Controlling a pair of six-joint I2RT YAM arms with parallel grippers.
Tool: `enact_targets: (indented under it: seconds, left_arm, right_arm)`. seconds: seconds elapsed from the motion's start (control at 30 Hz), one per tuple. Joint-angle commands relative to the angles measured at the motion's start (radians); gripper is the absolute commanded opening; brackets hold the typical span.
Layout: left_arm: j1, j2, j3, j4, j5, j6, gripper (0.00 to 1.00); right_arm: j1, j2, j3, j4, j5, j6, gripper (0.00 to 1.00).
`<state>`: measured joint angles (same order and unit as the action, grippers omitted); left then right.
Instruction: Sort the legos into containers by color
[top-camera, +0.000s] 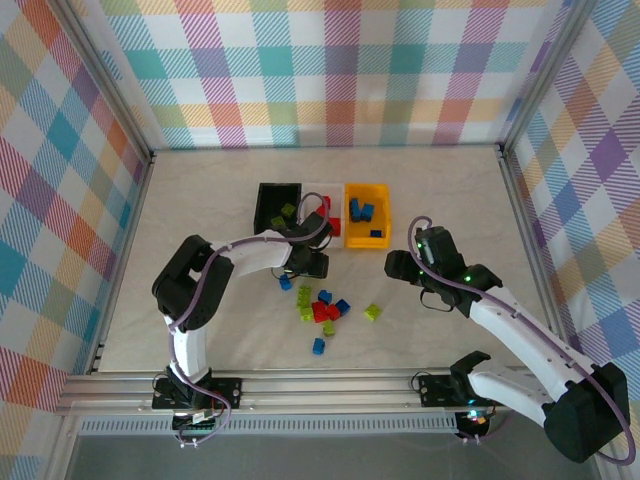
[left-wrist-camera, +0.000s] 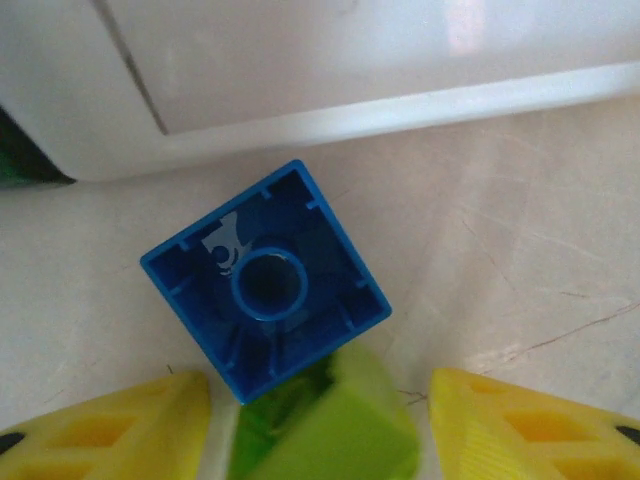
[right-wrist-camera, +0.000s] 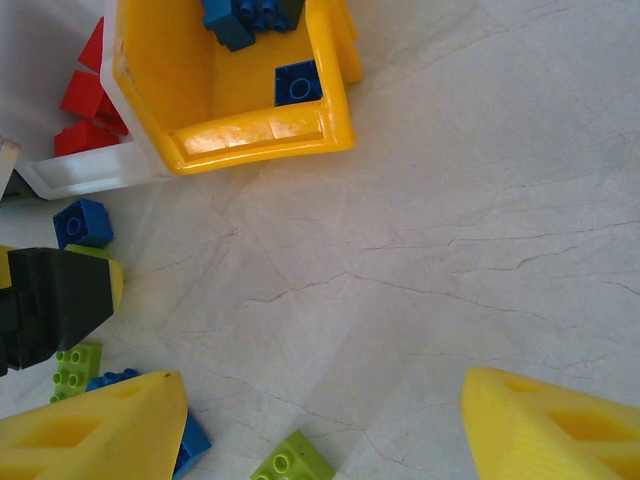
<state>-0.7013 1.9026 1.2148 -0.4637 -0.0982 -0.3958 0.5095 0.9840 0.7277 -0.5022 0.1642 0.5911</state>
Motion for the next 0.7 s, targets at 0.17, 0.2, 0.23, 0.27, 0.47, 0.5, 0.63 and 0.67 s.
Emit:
enact_targets:
  seconds: [0.17,0.2,0.23,0.27,0.47,0.5,0.63,0.67]
  left_arm:
    - [0.005,-0.009,-0.008,0.05,0.034,-0.008,0.38]
    - [0.004,-0.021,-0.013,0.049,0.035,-0.009,0.37]
    - [0.003,-0.035,-0.022,0.045,0.037,-0.014,0.36]
    - [0.003,-0.053,-0.032,0.045,0.038,-0.018,0.36]
    - [-0.002,-0.233,-0.132,0.039,0.068,-0.063,0.33]
    - [-0.002,-0.272,-0.145,0.033,0.067,-0.066,0.33]
    - [0.031,-0.406,-0.151,-0.03,0.041,-0.051,0.33]
    - [0.06,-0.418,-0.134,-0.052,0.028,-0.039,0.33]
  right_arm:
    - [-0.006,-0.021,0.011,-0.012,0.012,0.007,0.73]
    - [-0.006,-0.023,0.01,-0.013,0.012,0.005,0.73]
    - [-0.006,-0.022,0.01,-0.012,0.013,0.006,0.73]
    - [-0.006,-0.022,0.011,-0.01,0.012,0.007,0.73]
    - [-0.006,-0.014,0.008,0.001,0.006,0.01,0.73]
    - [-0.006,-0.013,0.007,0.002,0.006,0.01,0.73]
    - [-0.006,-0.005,0.005,0.011,0.003,0.01,0.73]
    - [-0.006,-0.004,0.003,0.015,0.002,0.01,0.73]
